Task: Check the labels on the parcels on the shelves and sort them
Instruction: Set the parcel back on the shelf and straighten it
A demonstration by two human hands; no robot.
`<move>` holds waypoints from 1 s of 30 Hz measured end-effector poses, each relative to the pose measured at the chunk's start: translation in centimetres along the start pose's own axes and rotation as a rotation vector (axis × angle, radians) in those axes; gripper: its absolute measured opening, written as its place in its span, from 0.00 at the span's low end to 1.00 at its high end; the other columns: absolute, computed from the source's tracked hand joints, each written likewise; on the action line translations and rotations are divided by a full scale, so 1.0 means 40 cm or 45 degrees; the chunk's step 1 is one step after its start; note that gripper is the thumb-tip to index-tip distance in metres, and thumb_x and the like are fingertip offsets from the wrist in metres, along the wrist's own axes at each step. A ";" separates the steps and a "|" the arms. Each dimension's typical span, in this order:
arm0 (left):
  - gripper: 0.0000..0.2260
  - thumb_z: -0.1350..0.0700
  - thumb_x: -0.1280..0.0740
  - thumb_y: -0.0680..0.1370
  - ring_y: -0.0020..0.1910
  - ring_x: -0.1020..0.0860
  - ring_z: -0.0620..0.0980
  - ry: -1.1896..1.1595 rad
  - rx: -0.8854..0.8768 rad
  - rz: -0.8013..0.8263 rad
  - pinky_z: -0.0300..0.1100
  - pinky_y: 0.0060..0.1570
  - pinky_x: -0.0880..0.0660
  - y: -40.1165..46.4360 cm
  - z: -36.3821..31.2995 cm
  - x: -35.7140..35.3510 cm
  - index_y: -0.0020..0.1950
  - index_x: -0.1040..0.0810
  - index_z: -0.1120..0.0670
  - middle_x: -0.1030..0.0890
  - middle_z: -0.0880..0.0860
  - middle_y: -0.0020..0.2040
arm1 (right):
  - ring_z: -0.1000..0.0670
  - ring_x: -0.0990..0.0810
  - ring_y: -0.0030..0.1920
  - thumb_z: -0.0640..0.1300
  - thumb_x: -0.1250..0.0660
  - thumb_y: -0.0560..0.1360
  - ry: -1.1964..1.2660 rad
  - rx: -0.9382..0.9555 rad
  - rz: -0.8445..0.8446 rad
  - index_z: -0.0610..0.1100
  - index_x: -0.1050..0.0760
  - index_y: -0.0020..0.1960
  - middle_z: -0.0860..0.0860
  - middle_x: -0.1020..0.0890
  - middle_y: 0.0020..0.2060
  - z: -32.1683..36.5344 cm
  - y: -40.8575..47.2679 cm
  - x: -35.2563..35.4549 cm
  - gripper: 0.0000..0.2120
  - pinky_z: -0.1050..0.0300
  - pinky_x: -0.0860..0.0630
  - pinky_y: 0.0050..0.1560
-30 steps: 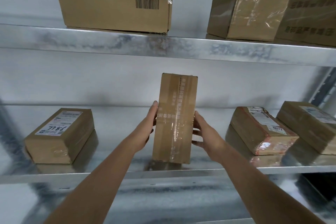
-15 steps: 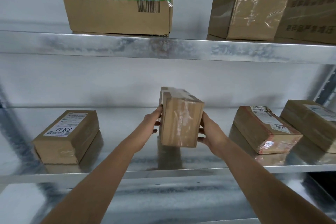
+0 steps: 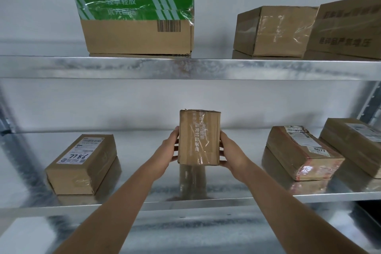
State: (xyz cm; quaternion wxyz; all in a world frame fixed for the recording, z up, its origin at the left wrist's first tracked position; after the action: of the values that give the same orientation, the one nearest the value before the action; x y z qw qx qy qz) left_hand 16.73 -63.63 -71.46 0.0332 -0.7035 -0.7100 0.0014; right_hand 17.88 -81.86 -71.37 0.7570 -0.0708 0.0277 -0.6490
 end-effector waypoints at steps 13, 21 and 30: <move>0.19 0.39 0.51 0.86 0.53 0.20 0.44 -0.002 0.020 0.003 0.45 0.60 0.25 0.004 0.012 0.003 0.58 0.22 0.43 0.18 0.49 0.56 | 0.54 0.16 0.46 0.60 0.48 0.85 0.017 -0.015 -0.007 0.56 0.19 0.53 0.58 0.15 0.43 -0.032 0.031 0.006 0.19 0.52 0.20 0.54; 0.22 0.37 0.49 0.84 0.55 0.19 0.48 -0.079 0.071 0.010 0.50 0.66 0.24 0.014 0.051 0.003 0.61 0.19 0.46 0.17 0.51 0.56 | 0.53 0.17 0.51 0.58 0.48 0.85 0.004 -0.002 0.010 0.57 0.20 0.59 0.56 0.15 0.50 -0.048 0.041 0.011 0.18 0.54 0.20 0.52; 0.33 0.29 0.46 0.80 0.56 0.17 0.57 -0.614 0.400 -0.052 0.52 0.50 0.21 0.020 0.135 -0.001 0.64 0.19 0.55 0.14 0.58 0.54 | 0.53 0.17 0.59 0.71 0.41 0.75 -0.244 0.062 0.043 0.62 0.21 0.64 0.57 0.16 0.59 -0.046 0.044 0.031 0.24 0.48 0.25 0.68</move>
State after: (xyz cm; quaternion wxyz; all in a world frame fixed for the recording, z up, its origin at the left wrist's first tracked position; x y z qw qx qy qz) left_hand 17.25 -63.40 -76.90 -0.0281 -0.6546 -0.7025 0.2779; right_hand 19.56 -82.95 -73.39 0.7683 -0.1137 -0.0594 -0.6271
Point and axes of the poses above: each hand's wrist, its own y-axis towards the middle knuckle, its own x-axis out of the back of the hand, z = x × y, the point moved 5 cm from there along y, towards the middle knuckle
